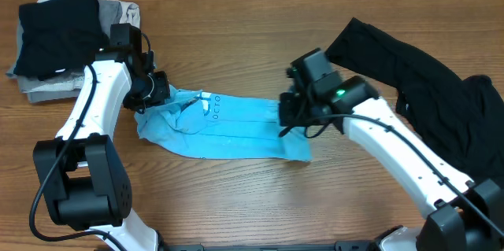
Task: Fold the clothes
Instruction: 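Fold the right end toward the left gripper with the right gripper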
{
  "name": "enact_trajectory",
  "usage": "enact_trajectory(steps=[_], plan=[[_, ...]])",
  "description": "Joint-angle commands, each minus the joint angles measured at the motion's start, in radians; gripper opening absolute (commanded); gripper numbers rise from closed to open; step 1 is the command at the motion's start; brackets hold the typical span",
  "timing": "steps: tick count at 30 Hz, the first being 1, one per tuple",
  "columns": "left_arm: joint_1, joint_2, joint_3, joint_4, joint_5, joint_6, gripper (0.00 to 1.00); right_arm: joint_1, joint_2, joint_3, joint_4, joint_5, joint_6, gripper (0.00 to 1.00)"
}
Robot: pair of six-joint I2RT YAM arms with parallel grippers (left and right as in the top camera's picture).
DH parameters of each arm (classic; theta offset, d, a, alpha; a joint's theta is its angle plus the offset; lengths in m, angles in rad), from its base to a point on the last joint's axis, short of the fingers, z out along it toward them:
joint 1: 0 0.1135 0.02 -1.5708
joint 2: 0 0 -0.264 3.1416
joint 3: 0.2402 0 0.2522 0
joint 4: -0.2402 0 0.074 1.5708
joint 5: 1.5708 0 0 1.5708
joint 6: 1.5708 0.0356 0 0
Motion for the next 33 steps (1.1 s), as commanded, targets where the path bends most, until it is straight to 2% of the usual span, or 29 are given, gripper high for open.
enact_trajectory(steps=[1,8,16,17,18,20,21,22,24,27,33], plan=[[0.0,-0.021,0.018,0.008,-0.003,-0.014,0.04,0.041,0.058,0.023,0.05,0.024,0.051,0.04],[0.0,-0.021,0.018,0.01,-0.003,-0.014,0.04,0.115,0.161,0.024,0.208,-0.036,0.066,0.04],[0.0,-0.021,0.017,0.012,-0.003,-0.014,0.04,0.155,0.182,0.024,0.334,-0.043,0.139,0.05],[0.0,-0.021,0.018,0.012,-0.003,-0.014,0.04,0.159,0.182,0.024,0.348,-0.044,0.145,0.12],[0.0,-0.021,0.018,0.013,-0.003,-0.014,0.04,0.163,0.182,0.024,0.361,-0.044,0.148,0.27],[0.0,-0.021,0.018,0.013,-0.004,-0.013,0.04,0.171,0.182,0.024,0.376,-0.047,0.147,0.67],[0.0,-0.021,0.018,0.012,-0.004,-0.013,0.04,0.172,0.181,0.029,0.373,-0.063,0.143,0.78],[0.0,-0.022,0.018,0.011,-0.003,-0.013,0.04,0.171,0.181,0.039,0.356,-0.082,0.139,0.84],[0.001,-0.023,0.021,0.008,-0.003,-0.013,0.04,0.154,0.175,0.072,0.291,-0.093,0.139,0.91],[0.001,-0.024,0.056,-0.032,-0.003,-0.013,0.04,0.101,0.14,0.14,0.167,-0.092,0.109,0.97],[-0.016,-0.024,0.218,-0.194,-0.003,-0.009,0.04,-0.099,0.034,0.238,-0.042,-0.085,0.04,1.0]])
